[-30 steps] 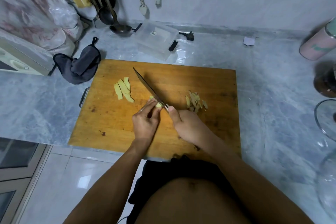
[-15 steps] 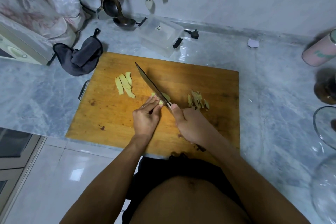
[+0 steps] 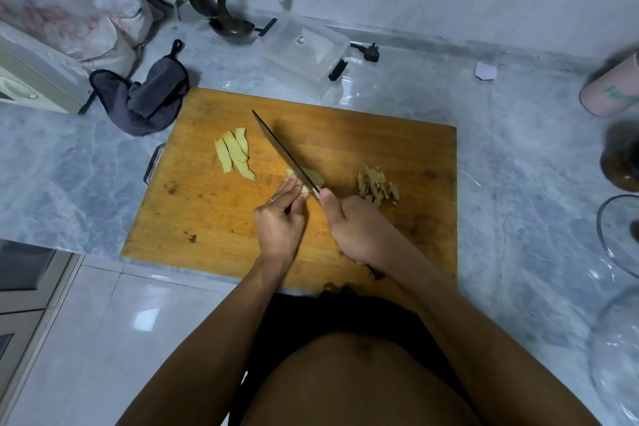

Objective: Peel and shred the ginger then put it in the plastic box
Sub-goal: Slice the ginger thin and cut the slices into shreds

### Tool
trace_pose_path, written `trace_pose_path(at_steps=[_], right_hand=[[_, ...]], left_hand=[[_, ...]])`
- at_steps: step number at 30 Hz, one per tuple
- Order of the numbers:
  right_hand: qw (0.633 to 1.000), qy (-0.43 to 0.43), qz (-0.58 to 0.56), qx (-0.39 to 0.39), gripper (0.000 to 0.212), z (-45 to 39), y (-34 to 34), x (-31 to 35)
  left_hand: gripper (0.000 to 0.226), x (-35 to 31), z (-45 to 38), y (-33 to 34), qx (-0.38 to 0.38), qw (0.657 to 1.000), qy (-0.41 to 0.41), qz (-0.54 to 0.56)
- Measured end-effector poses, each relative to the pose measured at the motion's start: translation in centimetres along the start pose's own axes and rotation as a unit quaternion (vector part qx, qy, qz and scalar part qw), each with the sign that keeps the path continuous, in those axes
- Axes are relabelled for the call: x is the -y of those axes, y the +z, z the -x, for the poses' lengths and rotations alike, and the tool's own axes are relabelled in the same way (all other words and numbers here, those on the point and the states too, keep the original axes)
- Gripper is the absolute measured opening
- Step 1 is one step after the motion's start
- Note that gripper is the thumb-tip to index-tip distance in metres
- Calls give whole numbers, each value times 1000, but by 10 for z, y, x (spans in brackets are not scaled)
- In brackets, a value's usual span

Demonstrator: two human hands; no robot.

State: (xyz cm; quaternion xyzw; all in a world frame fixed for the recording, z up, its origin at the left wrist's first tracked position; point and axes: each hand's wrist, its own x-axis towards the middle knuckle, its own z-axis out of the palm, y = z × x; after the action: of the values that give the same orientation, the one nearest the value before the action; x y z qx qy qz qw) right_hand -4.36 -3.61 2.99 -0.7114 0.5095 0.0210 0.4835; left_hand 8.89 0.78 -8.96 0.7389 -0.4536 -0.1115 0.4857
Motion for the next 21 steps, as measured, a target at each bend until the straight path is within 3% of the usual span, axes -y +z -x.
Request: trace_pose_path(at_steps=[16,21], right_hand=[[999,9,-31,-10,74,-11,4,-4],[999,7,-26,-26,64,-20,18,-7]], left_hand=[[27,-5,0,0,-12,998,-49,22],[26,-8,0,0,-16,998,-51,19]])
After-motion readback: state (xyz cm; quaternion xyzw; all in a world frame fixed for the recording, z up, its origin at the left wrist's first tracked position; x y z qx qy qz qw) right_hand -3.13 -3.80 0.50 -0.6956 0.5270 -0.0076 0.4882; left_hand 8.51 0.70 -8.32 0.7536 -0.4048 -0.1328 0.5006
